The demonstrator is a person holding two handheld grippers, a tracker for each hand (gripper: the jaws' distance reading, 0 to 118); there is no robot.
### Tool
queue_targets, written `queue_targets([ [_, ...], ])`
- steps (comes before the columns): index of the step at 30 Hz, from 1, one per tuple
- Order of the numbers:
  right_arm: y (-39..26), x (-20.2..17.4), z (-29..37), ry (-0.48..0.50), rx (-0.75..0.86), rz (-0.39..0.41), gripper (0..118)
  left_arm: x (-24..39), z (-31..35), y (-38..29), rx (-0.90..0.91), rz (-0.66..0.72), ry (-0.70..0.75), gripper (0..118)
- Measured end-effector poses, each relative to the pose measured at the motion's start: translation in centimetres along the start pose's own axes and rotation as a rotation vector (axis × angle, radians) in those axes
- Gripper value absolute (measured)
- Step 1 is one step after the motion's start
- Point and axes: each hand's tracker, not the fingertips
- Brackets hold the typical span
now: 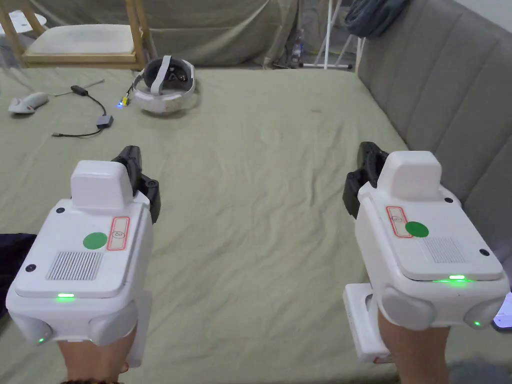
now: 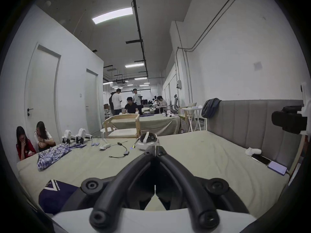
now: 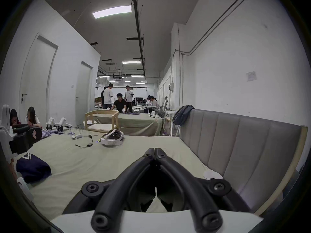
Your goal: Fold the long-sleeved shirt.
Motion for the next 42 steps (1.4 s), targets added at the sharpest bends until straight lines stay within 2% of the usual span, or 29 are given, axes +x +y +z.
queue_targets([
  [3, -0.3, 0.2, -1.0, -0.002, -0.001, 0.007, 0, -0.3, 0.1, 0.0, 0.003, -0.017, 0.019, 5],
  [8, -0.1, 0.3, -1.0, -0.011, 0.003, 0.016, 0, -0.9, 0.1, 0.1, -0.008, 0.007, 0.023, 22],
  [9, -0.1, 0.3, -1.0, -0.01, 0.004, 0.015, 0, -0.9, 0.2, 0.1, -0.006, 0.001, 0.025, 31],
  [11, 0.0, 0.2, -0.7, -0.002, 0.004, 0.014, 0, -1.2, 0.3, -0.1, -0.001, 0.008, 0.007, 82],
  [12, 0.0, 0.1, -0.7, -0.003, 0.005, 0.014, 8, -1.2, 0.2, -0.3, -0.004, 0.019, -0.004, 102],
  [13, -0.1, 0.0, -0.6, -0.008, 0.012, 0.018, 25, -1.1, 0.1, -0.4, -0.012, 0.027, -0.009, 110],
  [15, -0.2, 0.1, -0.8, 0.0, 0.011, 0.027, 64, -1.1, 0.5, -0.7, -0.003, 0.026, -0.014, 111],
  [16, -0.3, 0.1, -0.9, 0.006, 0.008, 0.032, 97, -0.8, 0.0, -0.7, -0.007, 0.022, -0.017, 111],
  [17, -0.4, -0.1, -1.1, 0.005, 0.004, 0.038, 116, -0.7, -0.2, -0.7, -0.01, 0.015, -0.016, 111],
  [19, -0.6, -0.4, -1.1, -0.025, 0.009, 0.049, 118, -0.4, -0.5, -0.7, -0.029, -0.003, 0.005, 111],
  [20, -0.8, -0.1, -0.9, -0.023, 0.051, 0.043, 118, -0.3, -0.4, -0.9, -0.036, -0.01, 0.019, 111],
  [23, -0.3, -0.1, -0.6, -0.022, 0.033, 0.052, 118, -0.4, -0.7, -1.0, -0.044, -0.029, 0.036, 111],
  [29, 0.1, 0.3, -0.5, -0.021, 0.032, 0.012, 118, -0.9, -0.2, -0.7, -0.036, 0.009, 0.032, 111],
  [32, 0.2, 0.1, -0.4, -0.04, 0.012, 0.025, 118, -0.8, -0.1, -0.7, -0.031, 0.005, 0.042, 111],
  [42, 0.7, 0.1, 0.8, -0.006, 0.045, 0.009, 118, -0.2, 0.7, -0.3, -0.021, 0.016, 0.004, 111],
])
